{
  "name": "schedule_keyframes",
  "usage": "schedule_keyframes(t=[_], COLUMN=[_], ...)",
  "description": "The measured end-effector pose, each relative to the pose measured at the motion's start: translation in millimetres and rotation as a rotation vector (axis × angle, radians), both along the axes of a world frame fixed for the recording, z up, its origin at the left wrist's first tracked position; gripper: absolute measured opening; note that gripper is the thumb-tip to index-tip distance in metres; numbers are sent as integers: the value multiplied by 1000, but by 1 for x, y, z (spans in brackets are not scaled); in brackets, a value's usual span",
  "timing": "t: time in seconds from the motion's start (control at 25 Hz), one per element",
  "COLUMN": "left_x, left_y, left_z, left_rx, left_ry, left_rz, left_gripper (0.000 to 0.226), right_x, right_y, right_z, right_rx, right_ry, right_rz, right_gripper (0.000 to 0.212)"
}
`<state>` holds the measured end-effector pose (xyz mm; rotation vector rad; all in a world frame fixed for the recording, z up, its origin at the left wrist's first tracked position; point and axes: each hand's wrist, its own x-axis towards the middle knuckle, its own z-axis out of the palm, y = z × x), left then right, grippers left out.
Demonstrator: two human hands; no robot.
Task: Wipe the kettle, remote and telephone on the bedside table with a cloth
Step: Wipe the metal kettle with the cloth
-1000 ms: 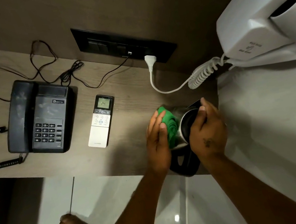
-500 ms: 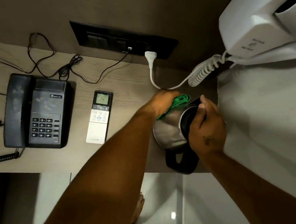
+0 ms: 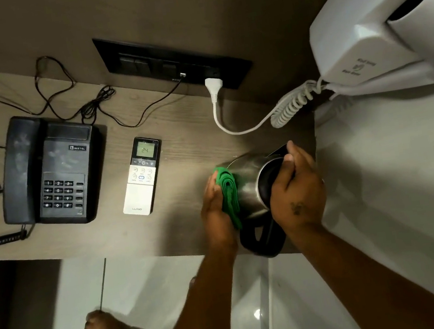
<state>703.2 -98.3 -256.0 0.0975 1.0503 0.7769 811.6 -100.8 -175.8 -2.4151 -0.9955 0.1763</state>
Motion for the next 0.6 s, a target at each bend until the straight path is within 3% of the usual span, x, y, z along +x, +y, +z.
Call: schedule_keyframes(t=[0.12,0.2,0.32,0.44,0.52,0.6], left_x=[3,5,10,29,44,52], left_y=[-23,-9,49,107,128,134], left_z=[4,4,8,21,30,33], left_rx=[-44,19,134,260,253,248], left_ry=[6,81,243,316,349,348], left_rz=[82,7,-277,-702,-959,-1087], left_gripper=[55,48,36,34,30,28], right_x=[1,0,0,0,-2,-2], right_y=[-1,-1,0,2,2,1], right_z=[0,1,1,3,4,5], right_rx=[-9,-7,-17,-3,5,13], right_ry=[9,10,25,30,26,26], right_rz=[9,16,14,9,20,32], right_gripper=[46,46,45,44,42,40])
